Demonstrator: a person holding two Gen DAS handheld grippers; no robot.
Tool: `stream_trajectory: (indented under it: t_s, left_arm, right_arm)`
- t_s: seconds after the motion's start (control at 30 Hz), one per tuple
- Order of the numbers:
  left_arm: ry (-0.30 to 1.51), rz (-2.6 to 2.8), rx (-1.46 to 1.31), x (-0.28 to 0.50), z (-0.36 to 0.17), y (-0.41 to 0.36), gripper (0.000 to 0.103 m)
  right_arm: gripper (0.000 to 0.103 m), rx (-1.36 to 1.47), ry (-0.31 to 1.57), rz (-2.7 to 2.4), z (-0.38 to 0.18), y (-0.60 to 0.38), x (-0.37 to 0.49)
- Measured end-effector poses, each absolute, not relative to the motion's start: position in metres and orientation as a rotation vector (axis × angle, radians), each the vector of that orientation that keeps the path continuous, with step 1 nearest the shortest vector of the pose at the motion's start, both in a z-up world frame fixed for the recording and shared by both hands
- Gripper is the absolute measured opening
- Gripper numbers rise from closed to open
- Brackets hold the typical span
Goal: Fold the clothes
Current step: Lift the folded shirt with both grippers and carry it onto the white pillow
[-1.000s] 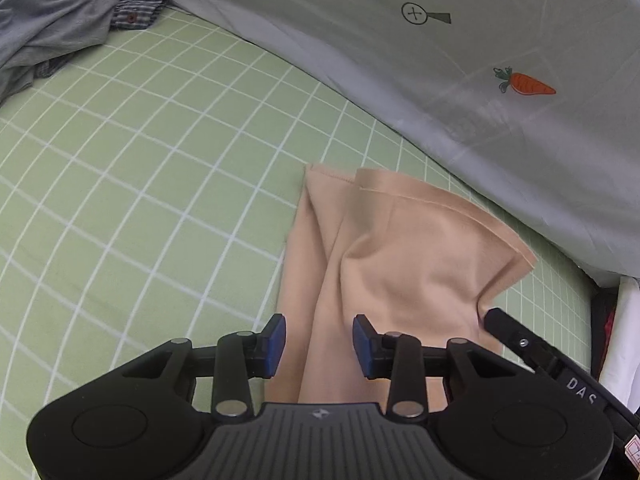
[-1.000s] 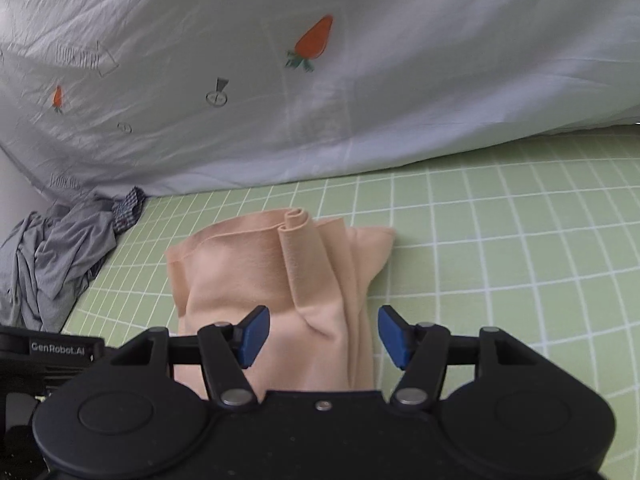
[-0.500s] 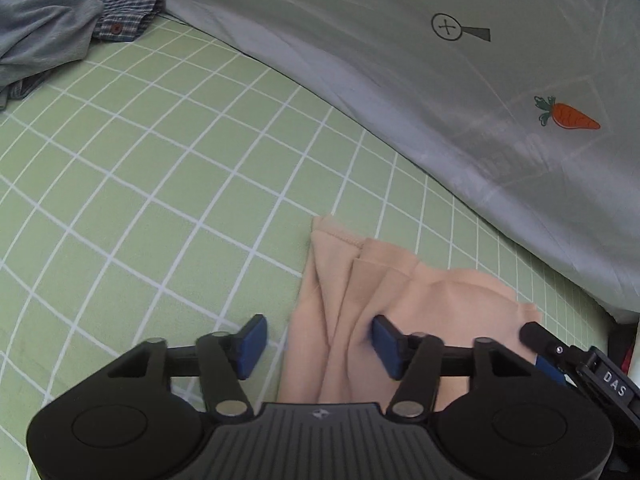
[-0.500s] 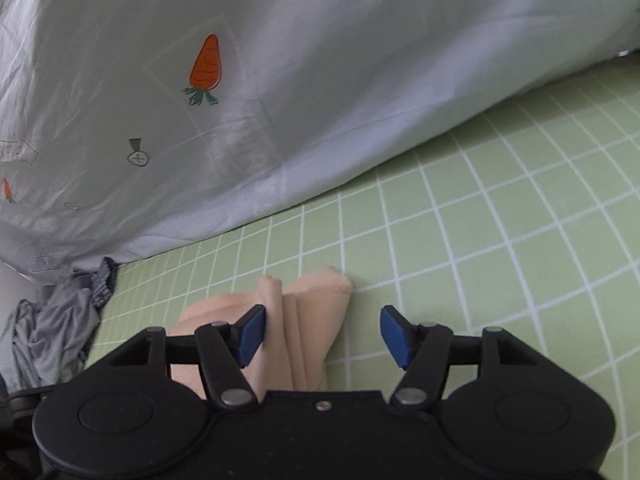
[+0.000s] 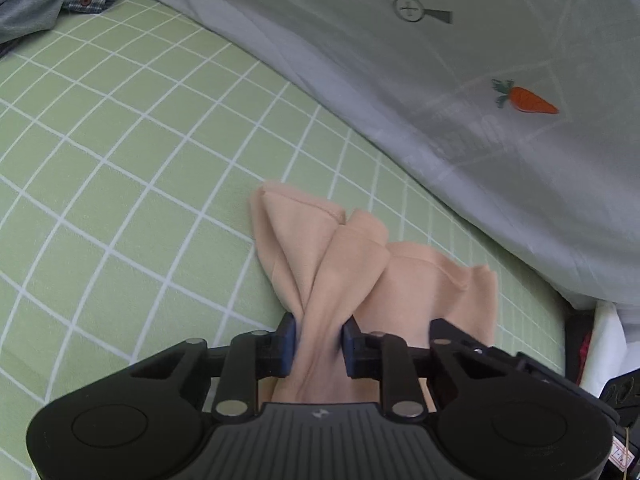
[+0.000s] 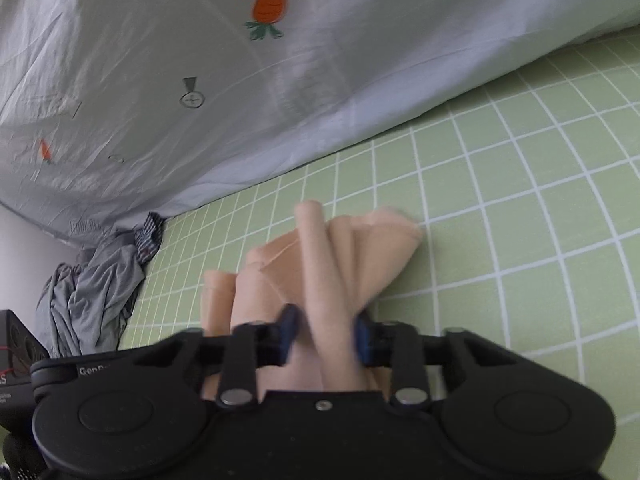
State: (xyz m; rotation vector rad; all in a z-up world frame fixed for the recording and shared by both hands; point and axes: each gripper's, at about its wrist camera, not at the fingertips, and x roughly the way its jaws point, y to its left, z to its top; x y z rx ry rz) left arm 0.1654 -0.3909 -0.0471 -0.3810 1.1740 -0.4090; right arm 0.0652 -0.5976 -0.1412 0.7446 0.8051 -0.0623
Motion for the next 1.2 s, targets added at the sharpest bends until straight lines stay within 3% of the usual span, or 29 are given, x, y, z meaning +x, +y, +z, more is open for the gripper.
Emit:
stream_trajectory:
  t_s: [0.3, 0.77, 1.0, 1.2]
  left_arm:
    - [1.205, -0.548, -0.324, 0.073, 0.0, -0.391, 0.023]
    - [1.29, -0.815, -0.169, -0.045, 0.008, -0.422, 0.022]
    - [1.267, -0.923, -0.062, -0.107, 0.015, -0.505, 0.022]
    - [1.224, -0.899, -0.089, -0.173, 0.013, -0.605, 0.022]
  right_arm:
    - [0.02, 0.757, 0.783, -0.147, -0.083, -0.552, -0.038]
    - [0.021, 0.849, 0.76, -0.437, -0.068, -0.535, -0.204]
    - [0.021, 0.907, 0.68, -0.539, -0.066, -0.58, -0.296]
    - [0.021, 0.873, 0.676, -0.492, -0.071, -0.681, -0.361]
